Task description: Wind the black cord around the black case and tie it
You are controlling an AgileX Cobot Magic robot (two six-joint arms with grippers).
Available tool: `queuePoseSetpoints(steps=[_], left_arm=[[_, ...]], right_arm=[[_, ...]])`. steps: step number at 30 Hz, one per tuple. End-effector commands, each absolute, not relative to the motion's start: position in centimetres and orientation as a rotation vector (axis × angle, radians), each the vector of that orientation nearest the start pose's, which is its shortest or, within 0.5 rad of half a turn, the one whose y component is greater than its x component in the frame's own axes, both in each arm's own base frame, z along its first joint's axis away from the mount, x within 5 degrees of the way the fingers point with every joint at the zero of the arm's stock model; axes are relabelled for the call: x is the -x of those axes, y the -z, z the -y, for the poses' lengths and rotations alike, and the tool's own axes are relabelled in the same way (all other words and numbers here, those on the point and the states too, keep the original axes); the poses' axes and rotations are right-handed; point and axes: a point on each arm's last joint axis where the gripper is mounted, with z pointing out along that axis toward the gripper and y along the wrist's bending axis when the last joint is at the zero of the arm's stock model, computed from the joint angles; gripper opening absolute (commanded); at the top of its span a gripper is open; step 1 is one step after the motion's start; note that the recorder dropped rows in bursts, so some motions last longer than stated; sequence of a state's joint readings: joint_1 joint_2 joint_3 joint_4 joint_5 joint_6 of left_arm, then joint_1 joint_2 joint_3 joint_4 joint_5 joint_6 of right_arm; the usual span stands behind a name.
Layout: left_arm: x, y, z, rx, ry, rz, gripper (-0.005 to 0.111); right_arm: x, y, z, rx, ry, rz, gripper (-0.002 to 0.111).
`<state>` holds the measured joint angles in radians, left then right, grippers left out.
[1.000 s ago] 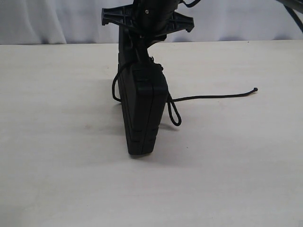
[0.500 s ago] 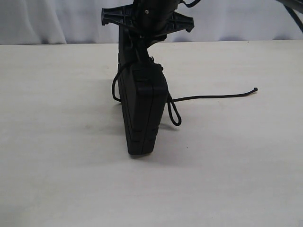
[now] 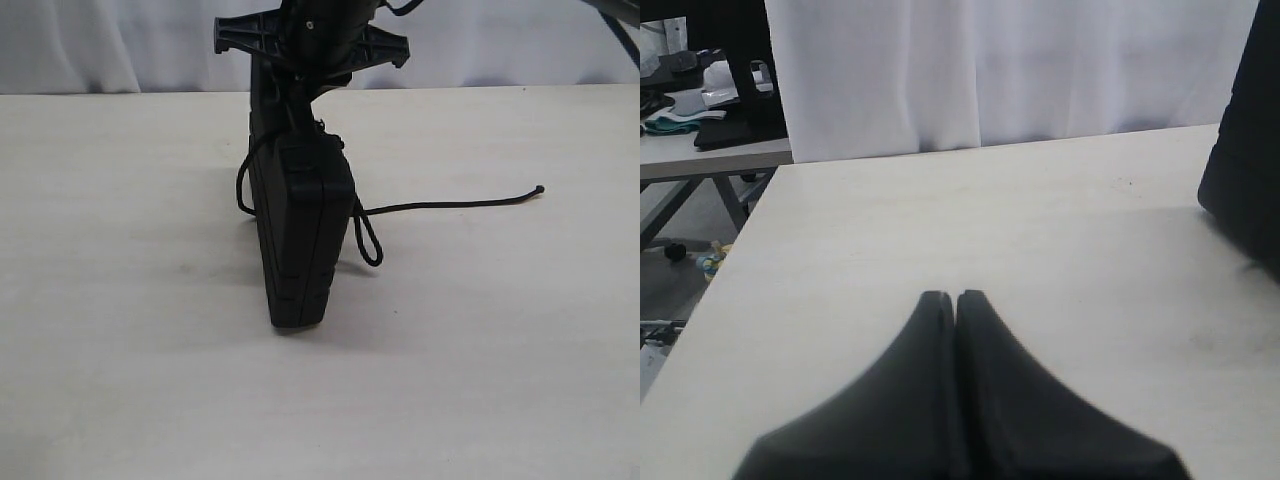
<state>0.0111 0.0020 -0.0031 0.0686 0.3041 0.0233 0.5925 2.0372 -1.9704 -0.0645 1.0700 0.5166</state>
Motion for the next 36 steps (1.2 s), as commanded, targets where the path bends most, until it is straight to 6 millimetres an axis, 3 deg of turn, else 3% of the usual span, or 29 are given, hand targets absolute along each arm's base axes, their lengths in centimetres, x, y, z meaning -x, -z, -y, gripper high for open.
queuePoseSetpoints(steps=[1, 12, 22, 31, 36], left_arm=[[-5.4, -18.6, -0.2, -0.058, -0.083, -1.785, 0.0], [-5.4, -18.6, -0.2, -0.058, -0.083, -1.787, 0.0], [-5.4, -18.6, -0.2, -0.06, -0.085, -1.788, 0.0], [-5.4, -18.6, -0.2, -0.06, -0.085, -1.788, 0.0], [-5.4, -18.6, -0.2, -0.06, -0.085, -1.788, 0.0]], right_arm=[[-38.4, -30.0, -25.3, 0.13, -0.279, -2.654, 0.004], [-38.7, -27.9, -26.2, 0.078, -0.339, -2.718, 0.004], [-35.6, -26.1, -31.6, 0.061, -0.217, -2.663, 0.004], [-33.1, -20.8, -37.1, 0.129, -0.276, -2.695, 0.004], [-33.0, -16.7, -39.0, 0.107, -0.335, -2.71, 0.004]])
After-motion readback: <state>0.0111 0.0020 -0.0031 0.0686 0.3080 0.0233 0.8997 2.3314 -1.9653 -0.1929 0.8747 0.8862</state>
